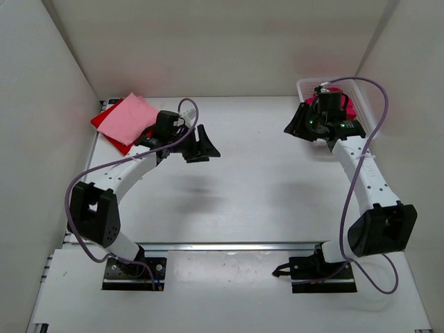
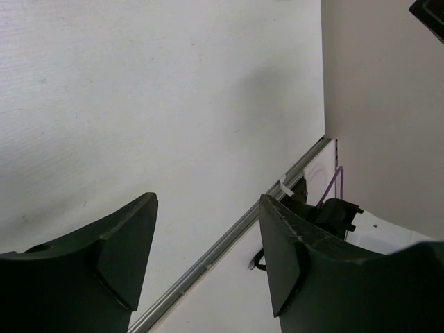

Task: Fold and stack the t-shirts
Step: Pick up the crumpled T-shirt from the bin.

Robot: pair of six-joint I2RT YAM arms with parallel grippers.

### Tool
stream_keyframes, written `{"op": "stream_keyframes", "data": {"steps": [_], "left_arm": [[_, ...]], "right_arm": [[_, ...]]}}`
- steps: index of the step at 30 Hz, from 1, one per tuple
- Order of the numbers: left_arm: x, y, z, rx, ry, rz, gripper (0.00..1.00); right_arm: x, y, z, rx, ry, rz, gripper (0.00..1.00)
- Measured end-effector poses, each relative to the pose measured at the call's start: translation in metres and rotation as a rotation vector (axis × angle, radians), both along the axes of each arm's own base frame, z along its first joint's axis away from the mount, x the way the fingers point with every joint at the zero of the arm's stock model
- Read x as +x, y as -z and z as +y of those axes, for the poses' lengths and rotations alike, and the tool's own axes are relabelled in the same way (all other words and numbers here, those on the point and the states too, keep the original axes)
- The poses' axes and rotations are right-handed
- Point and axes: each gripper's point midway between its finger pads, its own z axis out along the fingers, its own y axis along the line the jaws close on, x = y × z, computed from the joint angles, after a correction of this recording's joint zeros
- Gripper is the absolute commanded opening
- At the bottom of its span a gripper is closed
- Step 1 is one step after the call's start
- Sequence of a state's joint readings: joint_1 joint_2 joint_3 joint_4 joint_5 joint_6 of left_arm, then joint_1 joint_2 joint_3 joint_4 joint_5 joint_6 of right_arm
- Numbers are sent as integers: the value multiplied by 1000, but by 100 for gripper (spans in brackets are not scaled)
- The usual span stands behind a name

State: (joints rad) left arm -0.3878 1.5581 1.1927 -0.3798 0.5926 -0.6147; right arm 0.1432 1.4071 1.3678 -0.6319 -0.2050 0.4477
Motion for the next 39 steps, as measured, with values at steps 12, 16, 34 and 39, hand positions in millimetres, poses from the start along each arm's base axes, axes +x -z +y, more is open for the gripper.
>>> {"op": "stream_keyframes", "data": {"steps": [12,16,34,39], "left_arm": [[-15,-2,-14,-51,58,-3,49],[-44,11,-29,-59,128,41,31],[-66,49,-38,-22,194,167,32],[-65,53,-37,-18,191,177,32]], "right_arm": [[75,-29,-78,-117,211,-40,0],[126,-25,-161,-163,400,-28,0],[184,112,-245,-204,513,315,42],[174,110,-260,-194,538,338,50]]}}
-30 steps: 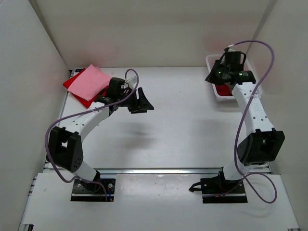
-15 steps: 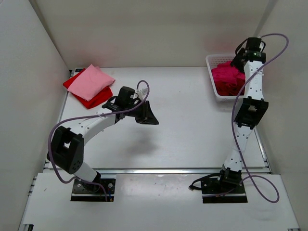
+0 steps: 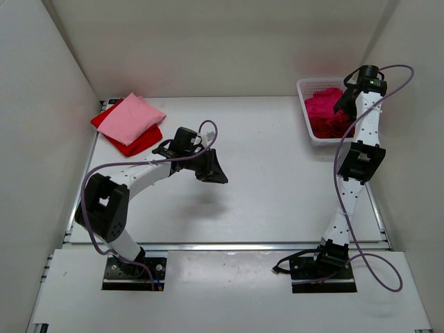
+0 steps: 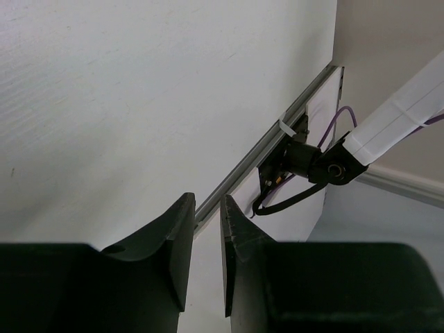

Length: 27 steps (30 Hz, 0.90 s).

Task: Fold and stack the t-shirts
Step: Pick up the crumpled T-shirt from the bin.

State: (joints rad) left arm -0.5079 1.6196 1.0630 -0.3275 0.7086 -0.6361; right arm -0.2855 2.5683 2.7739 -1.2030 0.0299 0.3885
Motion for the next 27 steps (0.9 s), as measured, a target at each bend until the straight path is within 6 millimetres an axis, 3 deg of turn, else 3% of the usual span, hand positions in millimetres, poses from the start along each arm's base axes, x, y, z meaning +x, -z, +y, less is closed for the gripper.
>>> {"op": "stream_keyframes", "data": {"steps": [7,21,24,26,27], "left_arm": [[2,0,1,-2,-5,1,32],[6,-1,2,-10,-11,-9,32],[6,-1,3,-9,-13,-9,32],[6,-1,3,-9,-13,-9,32],[6,-1,3,-9,-13,-9,32]], "right_arm": [[0,0,-6,41,-2,-17,51],[23,21,11,142,-47,-67,42],[27,20,12,152,-50,-84,24],[33,17,16,153,-61,-107,7],[36,15,17,148,-63,-121,3]]}}
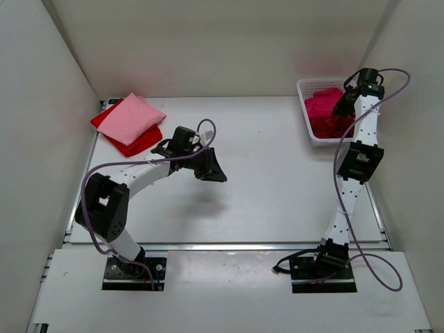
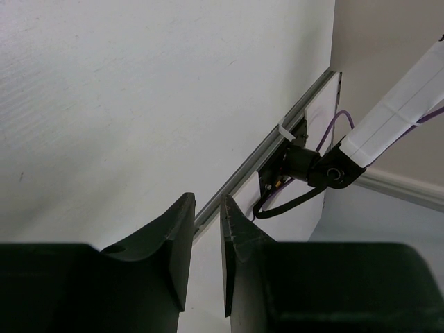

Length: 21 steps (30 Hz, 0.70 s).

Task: Fold and stack the t-shirts
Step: Pick up the crumpled T-shirt from the bin.

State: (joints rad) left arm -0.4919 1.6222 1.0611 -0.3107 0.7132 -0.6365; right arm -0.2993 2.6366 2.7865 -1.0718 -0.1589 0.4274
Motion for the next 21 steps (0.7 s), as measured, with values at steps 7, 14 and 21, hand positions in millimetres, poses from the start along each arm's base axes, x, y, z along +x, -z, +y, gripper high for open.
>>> {"op": "stream_keyframes", "data": {"steps": [7,14,21], "left_arm": [[4,-7,0,17,-1,-4,33],[42,-67,-14,-47,-52,-129,37],[79,-118,6,-152,-219,-168,39]], "right_arm": [[14,-39,7,-23,-3,-110,0],[-11,-195,19,-85,-28,-392,0],[-102,-372,47,-149,-100,-738,0]]}}
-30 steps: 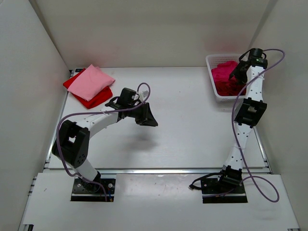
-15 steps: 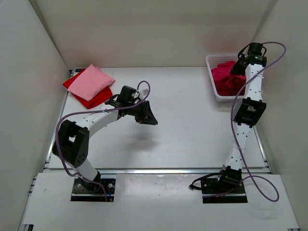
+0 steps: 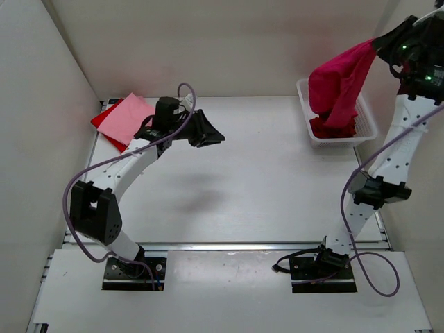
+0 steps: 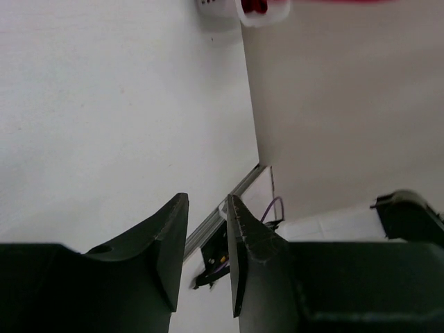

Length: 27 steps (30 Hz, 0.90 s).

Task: Fold and stack the t-shirts
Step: Pick up the crumpled T-shirt from the bin, then move the crumpled T-shirt to the center of the board.

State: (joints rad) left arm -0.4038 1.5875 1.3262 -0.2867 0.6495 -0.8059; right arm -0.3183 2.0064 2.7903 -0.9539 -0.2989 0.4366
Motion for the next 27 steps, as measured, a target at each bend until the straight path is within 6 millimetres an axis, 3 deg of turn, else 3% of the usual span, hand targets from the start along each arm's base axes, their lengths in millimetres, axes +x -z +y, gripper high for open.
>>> {"op": "stream_keyframes", "data": {"steps": [3,6,11,13,16,19,21,23,25,27], "left_arm": [[3,-9,21,-29,-77,18,39],[3,-26,38,-63,-131,4,40],[3,-51,57,-88,-177,-47,39],[6,-58,63,-78,-195,-59,39],[13,-75,70,-65,-222,-90,39],[22,-95,75,-59,-246,-141,40],[27,-105,78,-58,-259,-167,41],[30,-108,83,-54,-274,-177,41],[33,-105,89,-46,-289,-172,41],[40,-100,99,-28,-317,-165,42]], "right_arm": [[-39,-46,21,-24,-56,-100,0],[-70,-78,62,-41,-164,-179,0],[-124,-110,151,-47,-414,-270,0],[-150,-119,176,-47,-498,-300,0],[-195,-134,198,-44,-582,-357,0],[-236,-149,204,-28,-637,-425,0],[-258,-162,205,-17,-656,-474,0],[-268,-169,210,-4,-694,-506,0],[-281,-165,228,18,-782,-511,0],[-286,-145,257,62,-898,-472,1]]}}
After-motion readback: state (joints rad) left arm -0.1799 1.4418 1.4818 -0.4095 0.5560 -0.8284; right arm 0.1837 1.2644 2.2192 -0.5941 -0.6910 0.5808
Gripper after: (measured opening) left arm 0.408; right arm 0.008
